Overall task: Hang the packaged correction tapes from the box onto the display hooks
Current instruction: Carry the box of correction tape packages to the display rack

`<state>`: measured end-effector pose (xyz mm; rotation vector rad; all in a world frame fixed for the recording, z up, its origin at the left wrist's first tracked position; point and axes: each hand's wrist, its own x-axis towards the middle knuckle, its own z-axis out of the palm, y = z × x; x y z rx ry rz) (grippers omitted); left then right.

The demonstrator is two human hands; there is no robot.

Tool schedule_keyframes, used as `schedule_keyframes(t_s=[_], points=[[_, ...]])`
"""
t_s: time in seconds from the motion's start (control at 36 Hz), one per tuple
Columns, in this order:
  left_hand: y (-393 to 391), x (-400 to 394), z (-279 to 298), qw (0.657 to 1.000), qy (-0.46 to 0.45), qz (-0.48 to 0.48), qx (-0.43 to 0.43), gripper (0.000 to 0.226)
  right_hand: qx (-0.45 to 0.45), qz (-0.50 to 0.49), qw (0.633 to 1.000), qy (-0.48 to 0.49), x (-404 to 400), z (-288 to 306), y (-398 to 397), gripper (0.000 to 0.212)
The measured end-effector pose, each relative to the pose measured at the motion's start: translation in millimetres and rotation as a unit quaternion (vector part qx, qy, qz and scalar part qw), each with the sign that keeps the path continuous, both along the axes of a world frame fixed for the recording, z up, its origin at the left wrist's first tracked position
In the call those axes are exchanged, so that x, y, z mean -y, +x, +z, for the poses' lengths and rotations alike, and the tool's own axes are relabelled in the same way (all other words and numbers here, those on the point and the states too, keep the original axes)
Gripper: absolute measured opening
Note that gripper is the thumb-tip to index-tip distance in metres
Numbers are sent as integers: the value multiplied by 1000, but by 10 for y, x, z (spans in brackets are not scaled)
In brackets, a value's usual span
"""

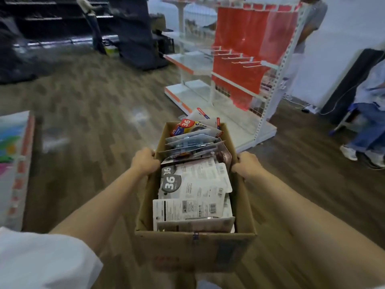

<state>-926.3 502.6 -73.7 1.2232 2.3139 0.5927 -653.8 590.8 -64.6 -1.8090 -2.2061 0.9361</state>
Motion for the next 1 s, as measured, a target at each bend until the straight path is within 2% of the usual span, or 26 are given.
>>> schedule_keyframes(t_s=[0.14,0.31,0.58,0.67,0.75,0.81,0.92,1.0], points=[[-439,-552,66,999,-1,43,4,13,12,66,998,19,-758,51,-481,9],[-957,-1086,186,996,5,89,16,23,7,122,992,31,-1598,258,-1120,4],[-2001,-1793,205,985,22,171,3,18,0,172,984,53,-2659,244,-2403,18],[-2450,-2068,200,986,21,166,-7,5,-12,182,982,59,-2968,216,-2876,6],[-2970,-2385,200,986,20,163,-19,11,-15,171,983,59,-3289,206,-3378,13],[-3307,-2614,231,988,19,155,-18,14,-16,161,985,54,-3518,199,-3703,7],[-3907,-3144,354,990,15,135,-20,7,-22,143,989,42,-3965,221,-4256,20],[-4277,-3549,430,992,18,118,-29,9,-24,126,991,50,-4284,250,-4563,21]])
